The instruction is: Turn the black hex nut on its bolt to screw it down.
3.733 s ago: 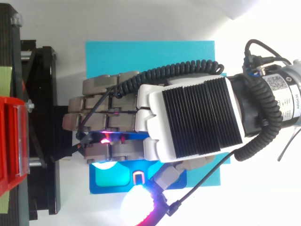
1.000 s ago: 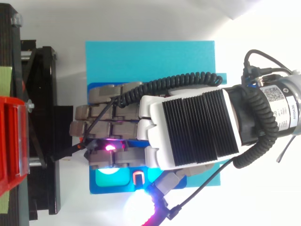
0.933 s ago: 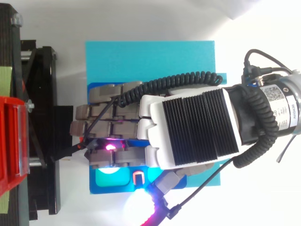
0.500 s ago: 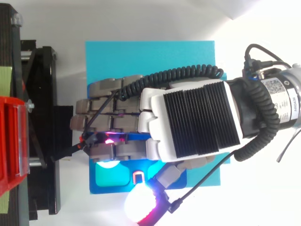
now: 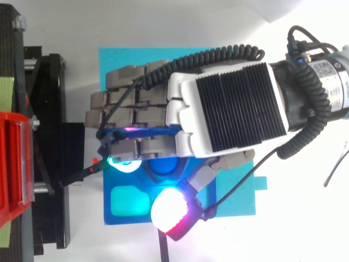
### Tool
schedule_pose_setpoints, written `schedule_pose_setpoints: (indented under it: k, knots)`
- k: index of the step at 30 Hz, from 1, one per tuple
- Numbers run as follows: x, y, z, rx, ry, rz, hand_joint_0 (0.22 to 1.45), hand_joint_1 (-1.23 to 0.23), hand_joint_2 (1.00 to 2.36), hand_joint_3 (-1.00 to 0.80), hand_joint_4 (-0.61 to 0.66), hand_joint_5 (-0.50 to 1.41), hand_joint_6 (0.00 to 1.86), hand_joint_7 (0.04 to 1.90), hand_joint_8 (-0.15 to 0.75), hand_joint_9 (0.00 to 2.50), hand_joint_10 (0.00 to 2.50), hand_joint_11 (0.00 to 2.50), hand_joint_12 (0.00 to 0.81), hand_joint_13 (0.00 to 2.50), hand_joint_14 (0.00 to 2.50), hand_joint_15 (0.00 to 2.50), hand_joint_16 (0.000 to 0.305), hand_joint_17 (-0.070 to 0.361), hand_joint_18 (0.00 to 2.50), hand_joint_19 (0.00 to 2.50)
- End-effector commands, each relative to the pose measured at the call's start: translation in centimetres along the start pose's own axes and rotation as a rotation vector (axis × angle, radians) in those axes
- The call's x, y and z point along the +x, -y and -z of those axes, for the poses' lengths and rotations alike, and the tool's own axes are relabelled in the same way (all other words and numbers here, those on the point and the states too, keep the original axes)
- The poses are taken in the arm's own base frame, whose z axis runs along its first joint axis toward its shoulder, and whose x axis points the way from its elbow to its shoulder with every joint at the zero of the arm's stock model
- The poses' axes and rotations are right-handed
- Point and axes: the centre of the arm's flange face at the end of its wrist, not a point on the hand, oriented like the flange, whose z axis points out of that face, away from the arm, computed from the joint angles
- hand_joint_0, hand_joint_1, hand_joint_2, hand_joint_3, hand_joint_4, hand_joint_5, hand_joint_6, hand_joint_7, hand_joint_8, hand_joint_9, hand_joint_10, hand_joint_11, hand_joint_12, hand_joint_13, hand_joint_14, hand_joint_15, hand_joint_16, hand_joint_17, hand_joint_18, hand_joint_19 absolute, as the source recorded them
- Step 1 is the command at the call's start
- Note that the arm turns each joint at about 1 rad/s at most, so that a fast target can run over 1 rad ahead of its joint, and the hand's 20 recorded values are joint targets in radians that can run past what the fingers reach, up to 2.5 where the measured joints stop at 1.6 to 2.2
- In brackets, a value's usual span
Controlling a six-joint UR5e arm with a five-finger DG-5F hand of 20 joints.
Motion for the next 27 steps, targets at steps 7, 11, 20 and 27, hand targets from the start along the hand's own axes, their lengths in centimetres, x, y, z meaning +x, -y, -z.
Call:
schedule_pose_setpoints:
  k: [7,11,20,27]
  knots:
    - [-0.3,2.0,1.0,-0.01,0.003,0.005,0.52,-0.25,1.0,-0.5,0.28,-0.11,0.63,1.07,0.309,0.54,0.0,0.19,0.373,0.59,0.0,0.12,0.051,0.114,0.53,0.23]
    - [-0.5,2.9,1.4,-0.016,0.004,0.008,0.52,-0.25,1.0,-0.5,0.28,-0.11,0.63,1.07,0.31,0.54,0.0,0.18,0.374,0.59,0.0,0.12,0.051,0.115,0.53,0.23]
    - [-1.1,4.3,1.9,-0.036,0.03,0.018,0.52,-0.25,1.0,-0.5,0.29,-0.11,0.62,1.07,0.312,0.54,0.0,0.18,0.375,0.59,0.0,0.12,0.051,0.115,0.53,0.23]
    - [-3.6,3.1,0.3,-0.054,0.044,0.023,0.52,-0.25,1.0,-0.5,0.29,-0.11,0.58,1.13,0.309,0.54,0.0,0.19,0.374,0.59,0.0,0.12,0.051,0.115,0.53,0.23]
